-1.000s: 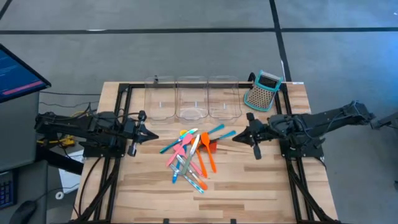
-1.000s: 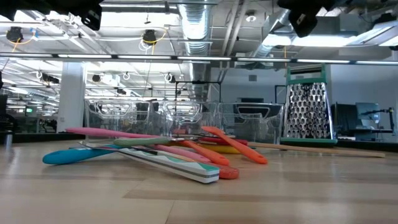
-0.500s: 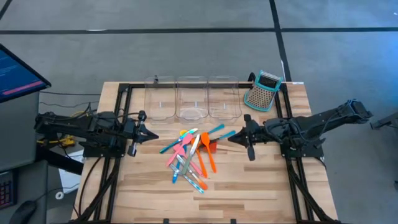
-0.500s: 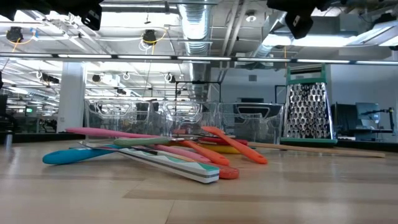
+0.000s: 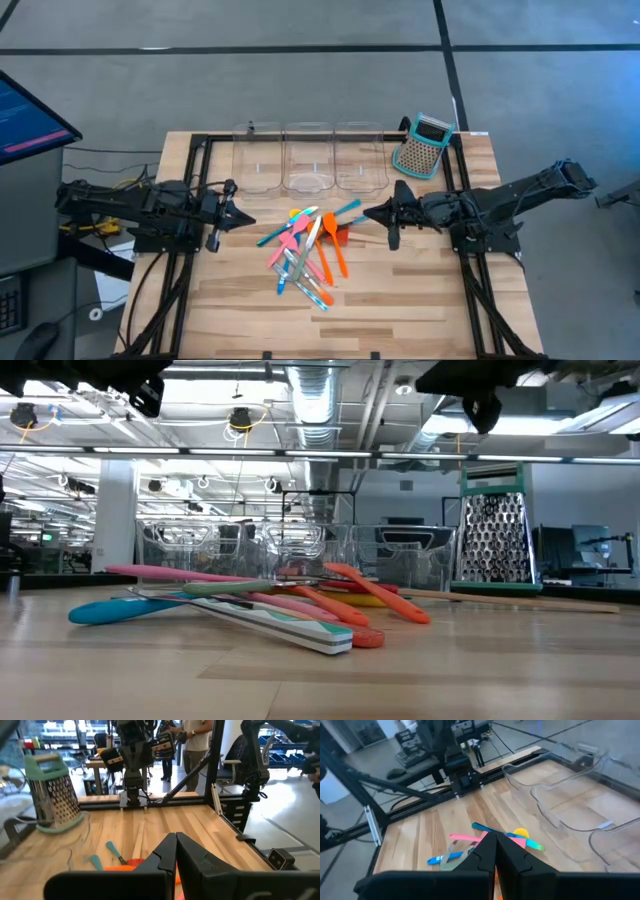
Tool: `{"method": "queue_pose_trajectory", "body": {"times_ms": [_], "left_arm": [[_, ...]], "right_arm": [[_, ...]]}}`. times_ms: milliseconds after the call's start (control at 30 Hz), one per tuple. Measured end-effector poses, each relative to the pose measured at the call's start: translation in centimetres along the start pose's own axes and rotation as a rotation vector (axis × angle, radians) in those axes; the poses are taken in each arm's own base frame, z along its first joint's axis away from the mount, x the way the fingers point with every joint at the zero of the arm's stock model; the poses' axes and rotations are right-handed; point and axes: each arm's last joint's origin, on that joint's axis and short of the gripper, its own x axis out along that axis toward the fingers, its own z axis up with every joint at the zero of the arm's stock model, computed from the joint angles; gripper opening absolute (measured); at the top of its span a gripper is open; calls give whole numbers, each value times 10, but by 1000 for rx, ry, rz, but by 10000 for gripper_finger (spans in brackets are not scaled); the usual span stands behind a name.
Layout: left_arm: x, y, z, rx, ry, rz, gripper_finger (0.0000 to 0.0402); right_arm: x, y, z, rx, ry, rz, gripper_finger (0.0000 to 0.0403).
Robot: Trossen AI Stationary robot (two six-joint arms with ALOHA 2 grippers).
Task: Pick & Place Kitchen Items
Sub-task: Put the right orange spatula into the left transparent bin
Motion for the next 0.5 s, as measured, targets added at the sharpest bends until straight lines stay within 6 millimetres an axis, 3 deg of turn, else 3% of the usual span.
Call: {"method": "queue_pose_trajectory", "body": {"times_ms": [500], "left_arm": [[3,0,-4,-27,25,1,3]], "right_arm": [[54,6,-41,-36,112,-48,1]]}}
